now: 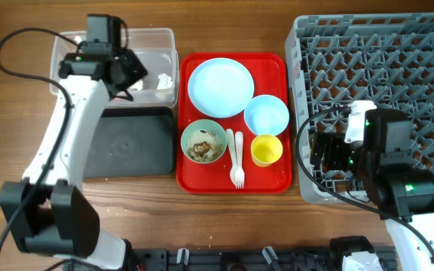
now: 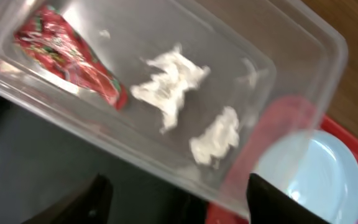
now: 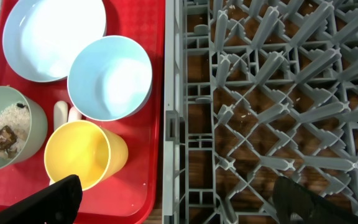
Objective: Sort waste into correct bins and load items into the dishwasher rack
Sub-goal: 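Carry the red wrapper to the clear bin and release it, then grasp the rim of the green bowl with the left gripper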
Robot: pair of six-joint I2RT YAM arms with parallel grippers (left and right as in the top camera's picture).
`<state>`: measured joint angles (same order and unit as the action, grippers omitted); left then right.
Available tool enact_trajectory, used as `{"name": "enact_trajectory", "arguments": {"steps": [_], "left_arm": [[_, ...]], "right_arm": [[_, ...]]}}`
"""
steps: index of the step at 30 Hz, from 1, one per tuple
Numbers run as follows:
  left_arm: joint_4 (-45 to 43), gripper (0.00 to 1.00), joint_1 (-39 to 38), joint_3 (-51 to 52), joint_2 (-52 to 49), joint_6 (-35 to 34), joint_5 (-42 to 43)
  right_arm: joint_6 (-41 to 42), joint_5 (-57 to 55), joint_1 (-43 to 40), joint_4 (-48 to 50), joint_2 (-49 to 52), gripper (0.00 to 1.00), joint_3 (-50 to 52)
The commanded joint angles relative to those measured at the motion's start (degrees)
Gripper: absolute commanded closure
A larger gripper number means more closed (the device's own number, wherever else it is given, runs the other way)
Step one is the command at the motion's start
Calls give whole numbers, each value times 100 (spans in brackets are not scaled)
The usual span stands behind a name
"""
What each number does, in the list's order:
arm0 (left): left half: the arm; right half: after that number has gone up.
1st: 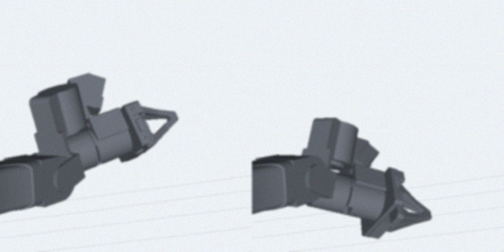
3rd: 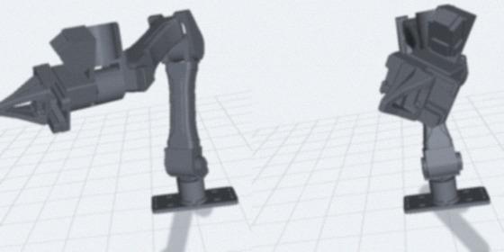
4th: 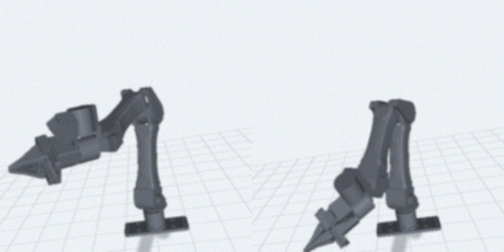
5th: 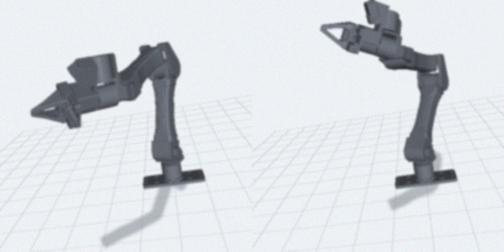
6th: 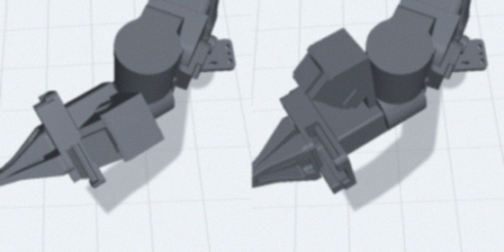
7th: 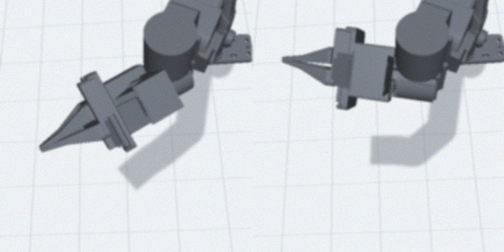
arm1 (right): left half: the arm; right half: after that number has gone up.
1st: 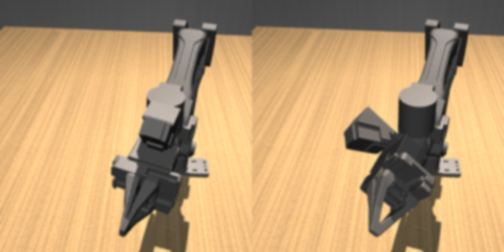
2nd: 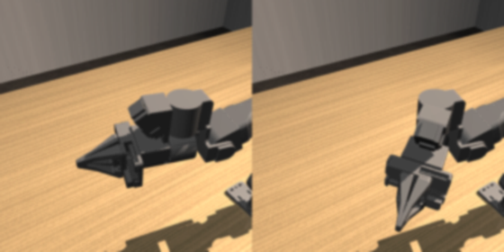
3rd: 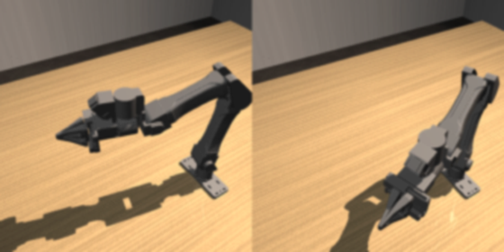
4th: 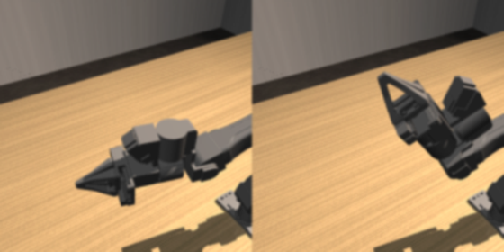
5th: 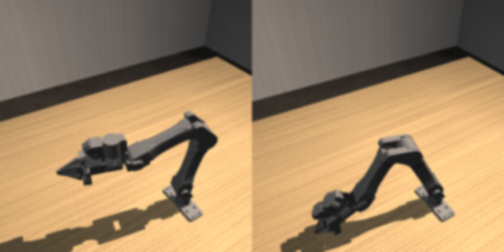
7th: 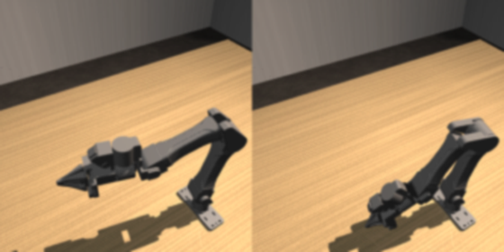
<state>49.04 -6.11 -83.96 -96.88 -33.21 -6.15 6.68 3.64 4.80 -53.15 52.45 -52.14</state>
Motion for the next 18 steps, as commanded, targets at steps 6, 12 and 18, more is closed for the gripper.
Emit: {"name": "enact_trajectory", "arguments": {"steps": [6,12,18], "left_arm": [[232,10,-1768,-24,-177,-28,1165],[225,16,-2756,-24,-973,-72,1102],[122,19,-3145,-24,-1700,-94,1060]], "right_arm": [[98,66,26,-17,11,0,-120],[98,68,26,-28,11,0,-120],[98,68,26,-33,11,0,-120]]}}
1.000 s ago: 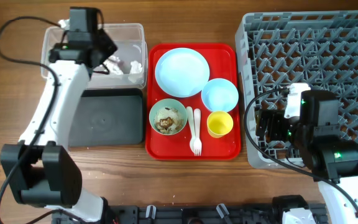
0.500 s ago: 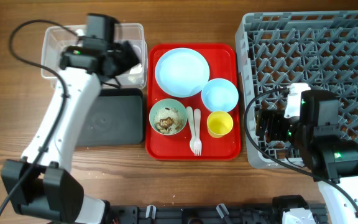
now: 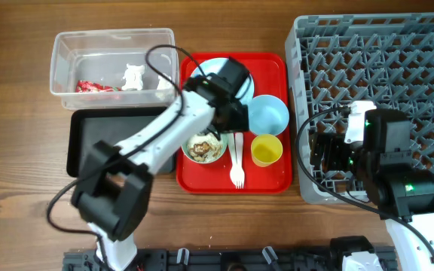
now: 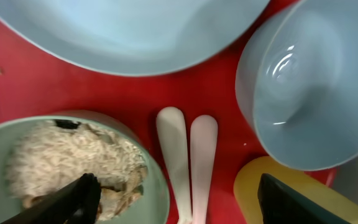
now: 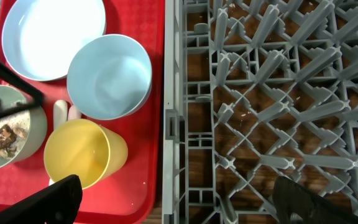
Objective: Sort waste into correct bins and load items into the dishwasher rack
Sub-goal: 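Grasp the rim of the green bowl with the left gripper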
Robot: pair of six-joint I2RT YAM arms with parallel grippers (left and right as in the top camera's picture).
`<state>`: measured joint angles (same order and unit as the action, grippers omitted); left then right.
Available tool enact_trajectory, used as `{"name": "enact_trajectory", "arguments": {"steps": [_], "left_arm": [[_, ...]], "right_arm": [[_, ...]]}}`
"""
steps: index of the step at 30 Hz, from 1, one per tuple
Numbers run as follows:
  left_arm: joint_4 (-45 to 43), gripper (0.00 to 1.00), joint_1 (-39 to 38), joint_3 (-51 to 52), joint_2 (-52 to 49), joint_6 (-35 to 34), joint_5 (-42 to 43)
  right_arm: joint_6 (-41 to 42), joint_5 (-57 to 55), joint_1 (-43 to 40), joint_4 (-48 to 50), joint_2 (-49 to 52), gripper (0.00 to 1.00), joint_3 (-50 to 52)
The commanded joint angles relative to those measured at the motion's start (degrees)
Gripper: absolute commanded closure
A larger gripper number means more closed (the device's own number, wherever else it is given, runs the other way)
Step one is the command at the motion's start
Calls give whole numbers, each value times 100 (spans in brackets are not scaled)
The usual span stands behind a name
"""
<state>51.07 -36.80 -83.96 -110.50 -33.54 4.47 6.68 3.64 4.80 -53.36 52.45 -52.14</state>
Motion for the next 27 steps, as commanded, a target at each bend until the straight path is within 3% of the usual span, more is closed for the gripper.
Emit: {"name": "enact_trajectory", "arguments": {"steps": [1,3,4,6,16,18,27], "left_arm": [[-122,21,-87,-24,-439,-61,-2],[-210,32,-85,-26,-612,-63,0],[-249,44,-85,-26,-654,-61,-2],[-334,56,-85,-24,-678,-57,-26],[-341,81,-114,-24,-754,-59,-260],[-323,95,-136,-24,-754,-59,-258],[332,96,-122,-28,-420,-57,-264]], "right_arm": [[98,68,26,-15,11,0,-120],[98,68,26,-26,11,0,-120],[98,68,26,-28,11,0,-120],[98,68,26,-26,11,0,-120],[98,68,26,-28,11,0,-120],[98,68,26,-22,11,0,-120],[98,66,26,-24,11,0,-120]]}}
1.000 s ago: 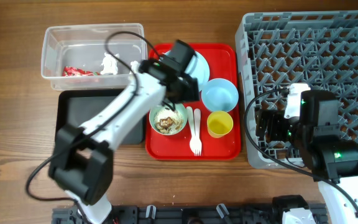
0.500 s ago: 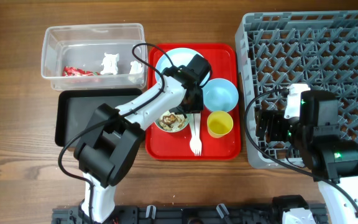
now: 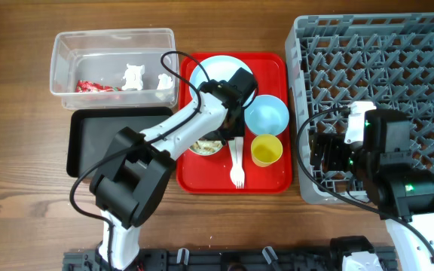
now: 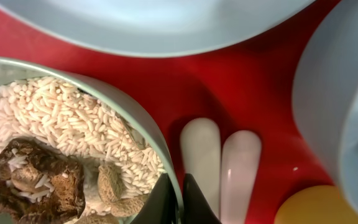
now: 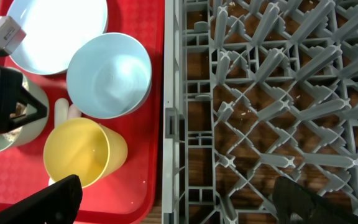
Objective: Sort waste into correct bins and load items into the dishwasher rack
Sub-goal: 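Grasp the rim of the green bowl with the left gripper, then tip the green bowl over the black tray to dump the rice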
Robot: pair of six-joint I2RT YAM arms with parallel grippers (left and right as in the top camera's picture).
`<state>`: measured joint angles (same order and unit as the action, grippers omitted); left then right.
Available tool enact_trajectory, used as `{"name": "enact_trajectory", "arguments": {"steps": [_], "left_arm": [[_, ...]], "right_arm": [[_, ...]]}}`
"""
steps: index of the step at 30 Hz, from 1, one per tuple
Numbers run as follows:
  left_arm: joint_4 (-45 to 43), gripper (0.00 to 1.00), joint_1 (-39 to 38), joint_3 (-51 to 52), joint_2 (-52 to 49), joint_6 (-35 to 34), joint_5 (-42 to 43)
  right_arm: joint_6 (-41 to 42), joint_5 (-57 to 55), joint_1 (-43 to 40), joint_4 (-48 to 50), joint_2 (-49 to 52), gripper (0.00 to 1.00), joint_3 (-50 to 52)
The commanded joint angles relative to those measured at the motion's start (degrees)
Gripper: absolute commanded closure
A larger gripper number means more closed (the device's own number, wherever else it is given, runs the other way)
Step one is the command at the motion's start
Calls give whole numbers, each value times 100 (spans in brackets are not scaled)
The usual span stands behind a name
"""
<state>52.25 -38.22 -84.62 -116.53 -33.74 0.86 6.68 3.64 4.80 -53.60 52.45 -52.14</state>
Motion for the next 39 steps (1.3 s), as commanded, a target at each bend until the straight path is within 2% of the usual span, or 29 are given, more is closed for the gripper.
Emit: {"name": "enact_trajectory", "arguments": {"steps": [1,7,12,21,30,32,36,39], "left_arm": [[289,96,20,39,306,-37,96],[592,96,227,39,1217,-31,-116],[931,96,964,39,1569,68,122],[1029,96,2658,446,1569,1497,2229],[717,96,4671,1707,1558,4138,6072],[710,96,5108,1982,1554,4522,6620],[710,96,6050,2533,1547,4955,7379],[713,96,6616,2774,1547,5001,8135]], "right_arm": [[96,68,26,0,11,0,-120],[98,66,26,0,11,0,-120],[96,66,26,-4,11,0,-120],[98,66,26,-31,11,0,-120],[96,66,26,-28,11,0,-120],[98,66,26,-28,11,0,-120],[96,66,26,-50,11,0,-120],[98,68,26,-50,11,0,-120]]}}
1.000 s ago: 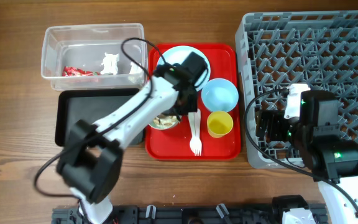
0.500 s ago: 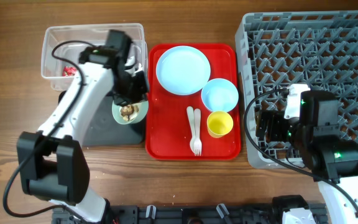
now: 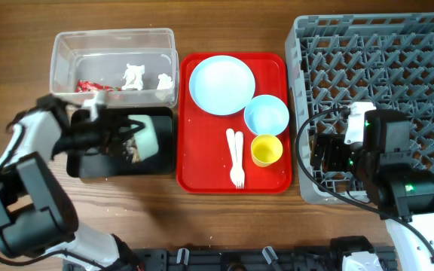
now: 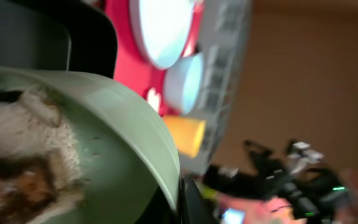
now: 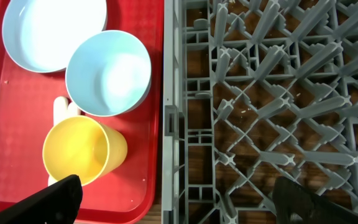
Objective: Sort waste into correct bins and load items into the dishwasher rack
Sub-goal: 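Tip the green bowl over the black tray to dump the rice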
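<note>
My left gripper (image 3: 132,131) (image 4: 180,200) is shut on the rim of the green bowl (image 3: 148,136) (image 4: 114,149). It holds the bowl tipped on its side over the black tray (image 3: 89,158). Rice and brown scraps (image 4: 17,146) lie in the bowl, and some scraps (image 3: 130,153) are on the black tray. The red tray (image 3: 202,169) carries a blue plate (image 3: 221,84), a blue bowl (image 3: 267,115), a yellow cup (image 3: 266,149) and a white fork and spoon (image 3: 234,154). My right gripper (image 3: 328,154) (image 5: 179,205) hangs open over the left edge of the grey dish rack (image 3: 398,68).
A clear bin (image 3: 113,41) at the back left holds a red wrapper (image 3: 93,86) and white tissue scraps (image 3: 134,75). The rack (image 5: 266,99) has upright tines with wood showing through it. Bare wooden table (image 3: 21,45) surrounds everything.
The green bowl has left the red tray. My left gripper, still shut on its rim, now holds it tipped over the black tray at the left. The right arm has not moved.
My left gripper was open over the clear bin with the wrapper and tissues. Then it was open over the red tray by the green bowl and cutlery. Then it was shut on the bowl's rim, and now the bowl is tipped over the black tray.
</note>
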Robot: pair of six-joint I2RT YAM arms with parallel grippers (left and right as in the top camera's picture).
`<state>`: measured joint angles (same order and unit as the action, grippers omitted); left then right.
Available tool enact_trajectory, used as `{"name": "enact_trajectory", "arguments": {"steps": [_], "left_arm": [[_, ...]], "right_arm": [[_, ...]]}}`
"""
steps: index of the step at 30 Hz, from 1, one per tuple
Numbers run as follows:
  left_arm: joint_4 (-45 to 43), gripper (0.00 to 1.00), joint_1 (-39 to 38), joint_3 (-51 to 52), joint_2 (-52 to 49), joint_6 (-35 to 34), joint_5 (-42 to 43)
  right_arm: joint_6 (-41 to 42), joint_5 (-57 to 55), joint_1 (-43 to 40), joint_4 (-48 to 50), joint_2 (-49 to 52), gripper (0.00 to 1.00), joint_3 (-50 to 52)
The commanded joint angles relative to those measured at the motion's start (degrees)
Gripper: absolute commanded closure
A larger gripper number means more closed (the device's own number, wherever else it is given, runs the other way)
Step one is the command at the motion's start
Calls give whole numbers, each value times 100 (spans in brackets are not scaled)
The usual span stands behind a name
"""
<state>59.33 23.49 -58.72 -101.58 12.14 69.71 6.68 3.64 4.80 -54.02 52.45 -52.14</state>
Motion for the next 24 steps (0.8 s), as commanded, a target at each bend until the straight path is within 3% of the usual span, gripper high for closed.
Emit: {"name": "enact_trajectory", "arguments": {"steps": [1,7,21,24], "left_arm": [[7,96,562,212,52,398,1427],[28,96,815,225,55,-203,1665],[-284,96,815,225,55,-210,1639],[-730,96,815,225,55,-308,787]], "right_arm": [[98,68,26,-9,11,0,-120],[98,68,26,-9,11,0,-120],[96,68,26,-9,11,0,-120],[101,68,26,-7,11,0,-120]]}}
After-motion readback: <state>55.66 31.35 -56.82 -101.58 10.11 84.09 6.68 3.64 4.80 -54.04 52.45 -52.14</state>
